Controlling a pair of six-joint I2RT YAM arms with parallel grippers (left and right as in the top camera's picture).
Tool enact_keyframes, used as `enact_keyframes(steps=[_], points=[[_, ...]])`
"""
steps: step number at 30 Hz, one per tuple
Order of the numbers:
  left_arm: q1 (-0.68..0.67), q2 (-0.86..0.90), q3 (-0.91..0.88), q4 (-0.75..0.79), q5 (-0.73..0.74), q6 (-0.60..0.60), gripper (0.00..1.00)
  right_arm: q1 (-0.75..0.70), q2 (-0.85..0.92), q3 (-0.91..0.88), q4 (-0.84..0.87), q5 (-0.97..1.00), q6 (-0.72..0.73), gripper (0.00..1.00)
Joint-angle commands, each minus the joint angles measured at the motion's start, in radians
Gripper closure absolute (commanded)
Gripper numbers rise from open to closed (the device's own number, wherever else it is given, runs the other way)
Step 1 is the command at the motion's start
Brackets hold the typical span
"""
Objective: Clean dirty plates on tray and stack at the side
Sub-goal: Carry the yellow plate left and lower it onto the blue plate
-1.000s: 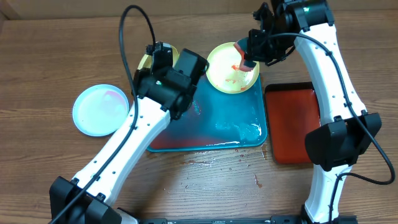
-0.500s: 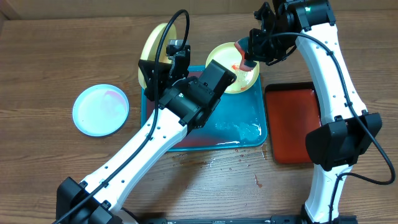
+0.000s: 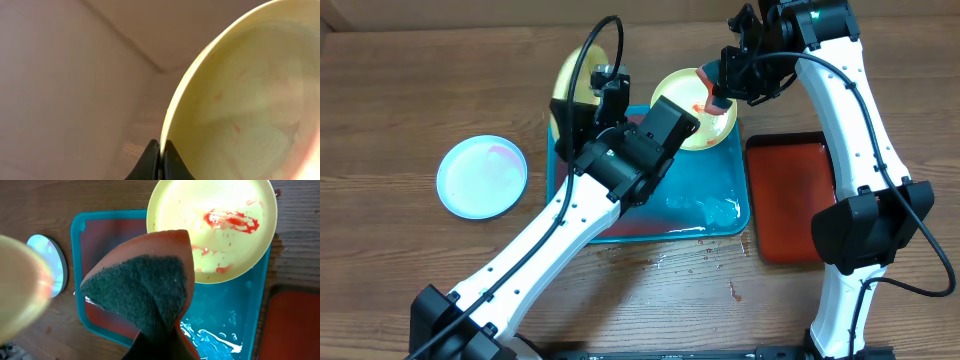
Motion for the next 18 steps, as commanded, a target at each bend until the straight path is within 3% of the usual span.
enact_keyframes(steps=[1, 4, 7, 13, 18], points=[[0.044, -0.03, 0.02, -0.013, 0.439, 0.1, 0.96, -0.001, -0.034, 0.009, 0.0, -0.009, 0.003, 0.96], [0.141, -0.03, 0.02, -0.053, 0.781, 0.096, 0.96, -0.001, -0.034, 0.009, -0.005, -0.009, 0.003, 0.96], [0.25, -0.03, 0.02, -0.072, 0.97, 0.092, 0.96, -0.001, -0.034, 0.009, -0.01, -0.009, 0.002, 0.96], [0.504, -0.03, 0.02, -0.107, 1.21, 0.088, 0.96, -0.001, -0.034, 0.009, -0.015, -0.009, 0.002, 0.96], [0.753, -0.03, 0.019, -0.142, 1.26, 0.081, 0.96, -0.001, -0.034, 0.009, -0.017, -0.009, 0.002, 0.96]])
